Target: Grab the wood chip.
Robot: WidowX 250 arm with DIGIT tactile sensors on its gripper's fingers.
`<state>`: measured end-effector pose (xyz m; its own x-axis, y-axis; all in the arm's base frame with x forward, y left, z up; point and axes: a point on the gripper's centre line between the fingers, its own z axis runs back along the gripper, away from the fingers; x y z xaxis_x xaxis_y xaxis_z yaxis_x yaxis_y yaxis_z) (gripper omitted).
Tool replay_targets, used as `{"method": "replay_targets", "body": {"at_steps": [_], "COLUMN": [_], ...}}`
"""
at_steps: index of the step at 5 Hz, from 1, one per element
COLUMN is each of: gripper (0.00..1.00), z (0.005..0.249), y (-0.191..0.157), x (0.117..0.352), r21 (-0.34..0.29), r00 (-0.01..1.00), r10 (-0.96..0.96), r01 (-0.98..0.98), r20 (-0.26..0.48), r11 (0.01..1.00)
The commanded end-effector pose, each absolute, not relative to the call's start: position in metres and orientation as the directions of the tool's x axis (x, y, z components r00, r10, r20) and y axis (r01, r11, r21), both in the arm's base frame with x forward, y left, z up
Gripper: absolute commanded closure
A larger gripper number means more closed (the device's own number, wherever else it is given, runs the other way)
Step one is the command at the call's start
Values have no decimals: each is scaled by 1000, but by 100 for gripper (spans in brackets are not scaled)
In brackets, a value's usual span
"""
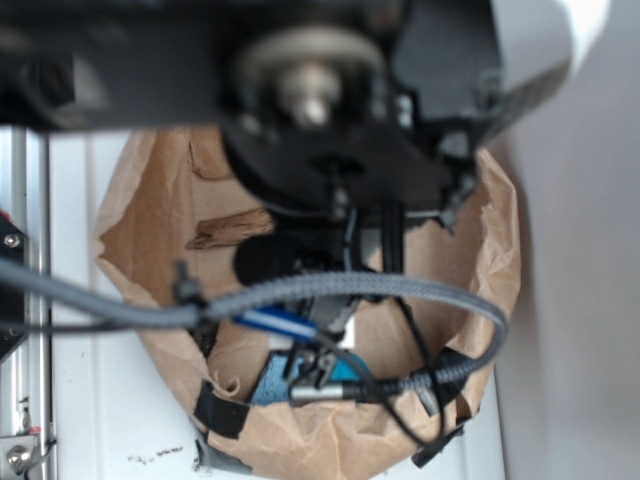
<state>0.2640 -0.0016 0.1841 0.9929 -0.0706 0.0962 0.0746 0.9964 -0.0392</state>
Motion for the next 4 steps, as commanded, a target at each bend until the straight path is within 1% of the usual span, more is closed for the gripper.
{"method": "replay_targets", "body": {"at_steps": [1, 3, 4], "gripper": [0, 0, 0], "z": [194, 194, 174], "y": [-3, -3, 10], "x": [266, 266, 271], "r21": [-34, -34, -154], "r00": [987, 987, 992], "r10": [-84, -84, 60], "r01": [89, 89, -42], "r20": [140, 140, 115], "r11": [995, 995, 987]}}
